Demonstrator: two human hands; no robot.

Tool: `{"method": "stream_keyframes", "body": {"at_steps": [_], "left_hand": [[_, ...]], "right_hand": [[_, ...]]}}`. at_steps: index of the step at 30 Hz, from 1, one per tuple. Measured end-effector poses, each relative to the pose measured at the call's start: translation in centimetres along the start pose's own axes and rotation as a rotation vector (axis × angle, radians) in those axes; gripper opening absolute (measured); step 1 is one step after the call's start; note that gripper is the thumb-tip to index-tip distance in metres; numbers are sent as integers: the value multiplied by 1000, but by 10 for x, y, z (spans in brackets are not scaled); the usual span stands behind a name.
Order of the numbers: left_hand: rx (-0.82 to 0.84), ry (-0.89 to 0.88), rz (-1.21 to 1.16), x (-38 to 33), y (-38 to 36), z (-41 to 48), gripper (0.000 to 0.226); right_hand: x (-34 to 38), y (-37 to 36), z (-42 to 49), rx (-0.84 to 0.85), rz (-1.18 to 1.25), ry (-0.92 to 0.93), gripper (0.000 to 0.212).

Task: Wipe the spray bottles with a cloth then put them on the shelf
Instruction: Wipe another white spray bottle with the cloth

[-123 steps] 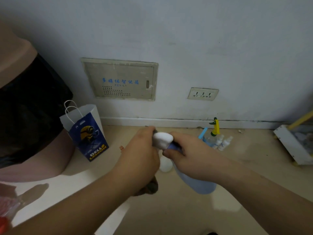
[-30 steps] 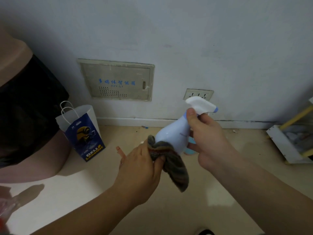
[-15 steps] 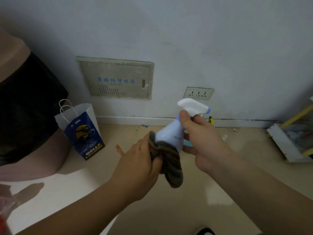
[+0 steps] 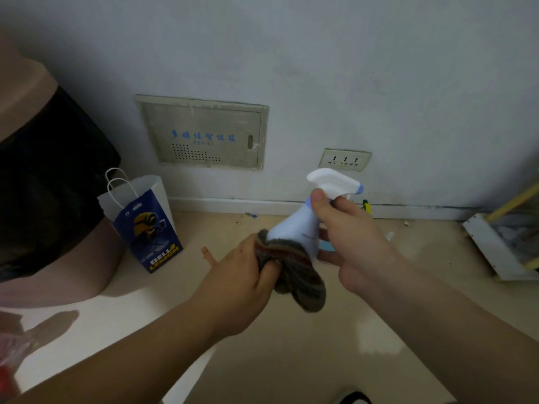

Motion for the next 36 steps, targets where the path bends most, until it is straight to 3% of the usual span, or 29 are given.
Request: {"method": "stream_keyframes", "body": {"at_steps": [7, 11, 14, 18, 21, 24, 26, 31, 36], "left_hand": [[-90, -17, 78, -20, 10, 12, 33], [25, 22, -21, -5, 2, 13, 32], [52, 14, 77, -2, -1, 8, 34], [-64, 27, 204, -14, -1, 7, 41], [-125, 91, 241, -11, 7, 15, 46], [-151, 160, 149, 10, 21, 23, 56], [-155, 167, 61, 22, 27, 26, 51], [-113, 124, 35, 18, 29, 18, 40], [-129, 168, -149, 16, 29, 14, 37]], "right_hand": [[-28, -31, -21, 193, -97, -70, 21], [-20, -23, -14, 134, -132, -23, 21], [-11, -12, -6, 61, -107, -19, 22], [-18, -15, -14, 22, -154, -5, 26], [-29, -36, -30, 129, -258, -9, 26], [-26, -53, -42, 316, -343, 67, 25], [-22, -57, -47, 369, -347, 97, 25], [-18, -29, -23, 219, -140, -90, 21], [-7, -23, -16, 251, -190, -21, 25]]}}
Point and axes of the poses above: each hand's wrist, its own z-axis towards the middle knuckle, its own y-axis out of the back of the hand, x = y × z, the point moved 10 cm from there along z, towards the middle knuckle, and after that the axes turned 1 degree about z, right-handed, at the moved point
